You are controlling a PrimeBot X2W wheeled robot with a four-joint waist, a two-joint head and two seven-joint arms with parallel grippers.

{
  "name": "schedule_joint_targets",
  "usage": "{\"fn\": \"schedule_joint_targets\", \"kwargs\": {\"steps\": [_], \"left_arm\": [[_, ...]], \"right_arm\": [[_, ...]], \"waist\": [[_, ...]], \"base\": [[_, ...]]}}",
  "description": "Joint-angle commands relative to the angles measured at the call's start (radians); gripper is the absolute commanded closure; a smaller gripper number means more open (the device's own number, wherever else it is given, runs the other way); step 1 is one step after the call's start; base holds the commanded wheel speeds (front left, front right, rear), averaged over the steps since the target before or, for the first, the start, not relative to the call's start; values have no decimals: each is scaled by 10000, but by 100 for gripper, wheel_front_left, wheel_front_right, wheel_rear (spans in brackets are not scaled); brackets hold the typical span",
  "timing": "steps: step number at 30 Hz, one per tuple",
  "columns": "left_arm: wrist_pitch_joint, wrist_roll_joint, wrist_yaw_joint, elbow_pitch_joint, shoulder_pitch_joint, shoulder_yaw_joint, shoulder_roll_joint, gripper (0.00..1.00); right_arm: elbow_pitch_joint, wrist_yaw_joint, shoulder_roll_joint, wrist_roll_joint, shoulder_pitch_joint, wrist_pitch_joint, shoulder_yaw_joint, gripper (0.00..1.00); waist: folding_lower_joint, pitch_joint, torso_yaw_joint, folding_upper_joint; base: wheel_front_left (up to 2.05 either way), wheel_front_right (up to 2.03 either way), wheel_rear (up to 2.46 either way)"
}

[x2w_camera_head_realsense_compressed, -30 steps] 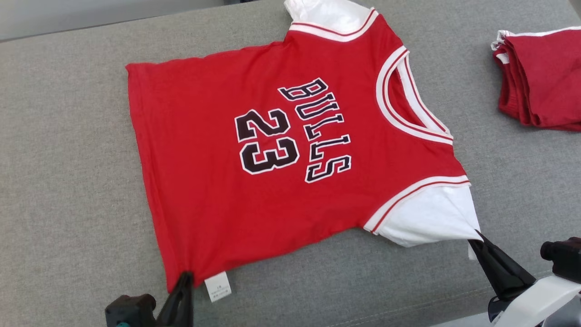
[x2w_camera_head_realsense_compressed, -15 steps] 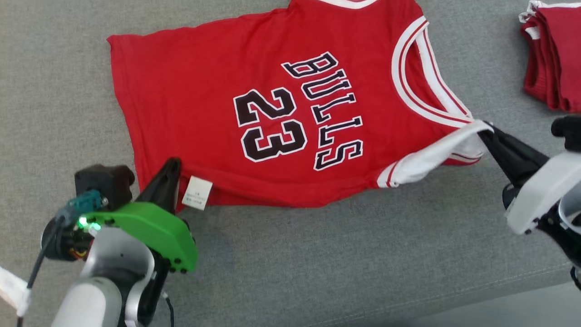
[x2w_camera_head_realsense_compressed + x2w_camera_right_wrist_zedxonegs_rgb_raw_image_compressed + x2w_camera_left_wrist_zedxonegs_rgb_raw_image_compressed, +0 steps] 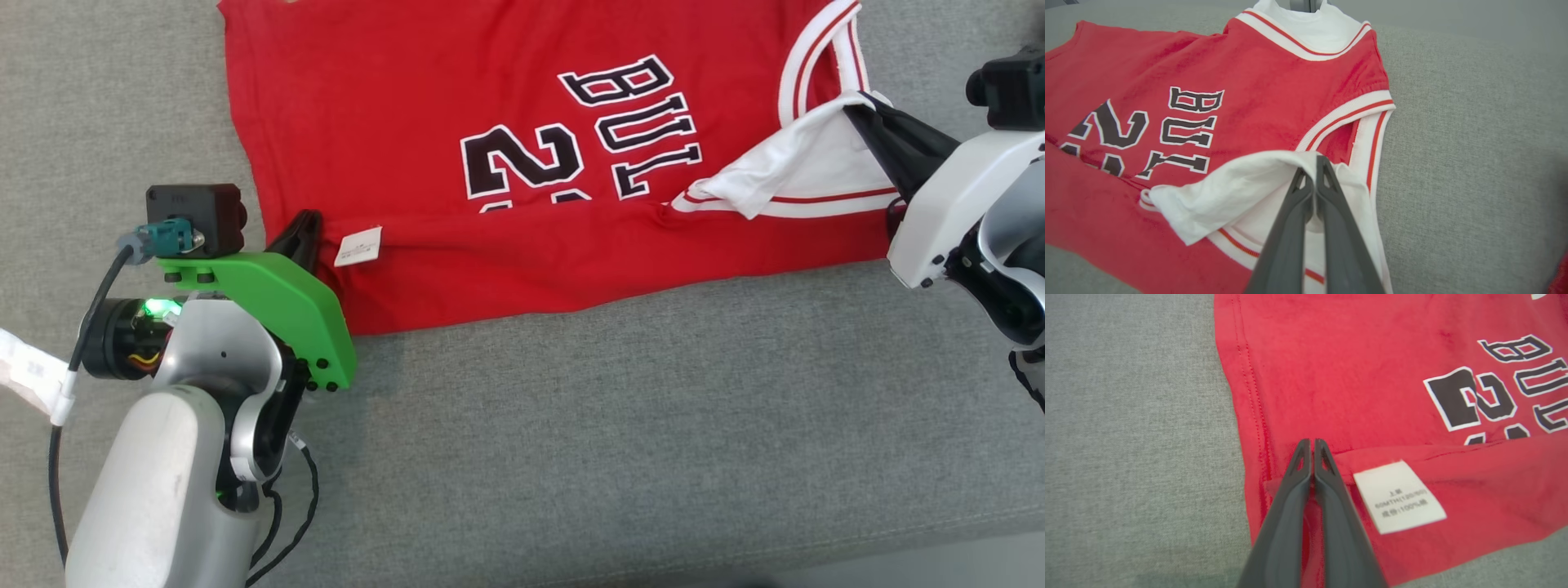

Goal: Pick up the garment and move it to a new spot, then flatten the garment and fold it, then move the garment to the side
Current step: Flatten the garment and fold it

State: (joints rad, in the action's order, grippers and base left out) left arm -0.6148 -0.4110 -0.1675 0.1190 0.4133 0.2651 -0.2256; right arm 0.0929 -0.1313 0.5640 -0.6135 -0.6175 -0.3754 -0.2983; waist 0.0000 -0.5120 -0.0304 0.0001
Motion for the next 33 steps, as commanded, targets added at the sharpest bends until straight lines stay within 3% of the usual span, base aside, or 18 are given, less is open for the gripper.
{"fn": "schedule_joint_targets", "kwargs": {"steps": [1, 4, 5, 6, 7, 8, 14, 20, 33], "left_arm": [[-2, 88, -22, -46, 130, -30, -76, 100], [-49, 56, -1, -50, -22, -25, -152, 100], [-54, 48, -24, -47, -57, -32, -169, 95], [-44, 54, -46, -53, -110, -20, -172, 79], [-37, 37, -51, -42, -159, 7, -150, 55], [-45, -3, -62, -34, -224, 23, -124, 0], [339, -113, -391, 751, -1151, -335, -202, 0], [726, 254, -730, 1757, -2518, -184, -241, 0], [884, 724, -634, 1010, -2321, 603, -34, 0]], "right_arm": [[190, 13, 74, 36, -195, 180, -124, 100], [671, 13, 53, 20, -424, 628, -350, 100], [800, 13, 54, 73, -484, 779, -396, 93], [921, 13, 53, 162, -541, 1007, -483, 60], [1032, 13, 34, 184, -578, 1195, -533, 0], [1241, 14, -37, 152, -608, 1354, -513, 0], [1493, 14, -91, -175, -268, 2008, -464, 0], [1076, 15, 359, -659, 1053, 1169, -273, 0], [910, 7, 67, -543, 1345, 60, -124, 0]], "waist": [[0, 0, 94, -1], [0, 86, 132, -1], [0, 107, 138, -1], [0, 144, 139, -1], [0, 175, 132, -1], [0, 224, 110, -1], [0, 581, -178, -1], [0, 497, -305, -1], [0, 74, -122, -1]], "base": [[0, 0, 0], [0, 0, 0], [0, 0, 0], [0, 0, 0], [0, 0, 0], [0, 0, 0], [0, 0, 0], [0, 0, 0], [0, 0, 0]]}}
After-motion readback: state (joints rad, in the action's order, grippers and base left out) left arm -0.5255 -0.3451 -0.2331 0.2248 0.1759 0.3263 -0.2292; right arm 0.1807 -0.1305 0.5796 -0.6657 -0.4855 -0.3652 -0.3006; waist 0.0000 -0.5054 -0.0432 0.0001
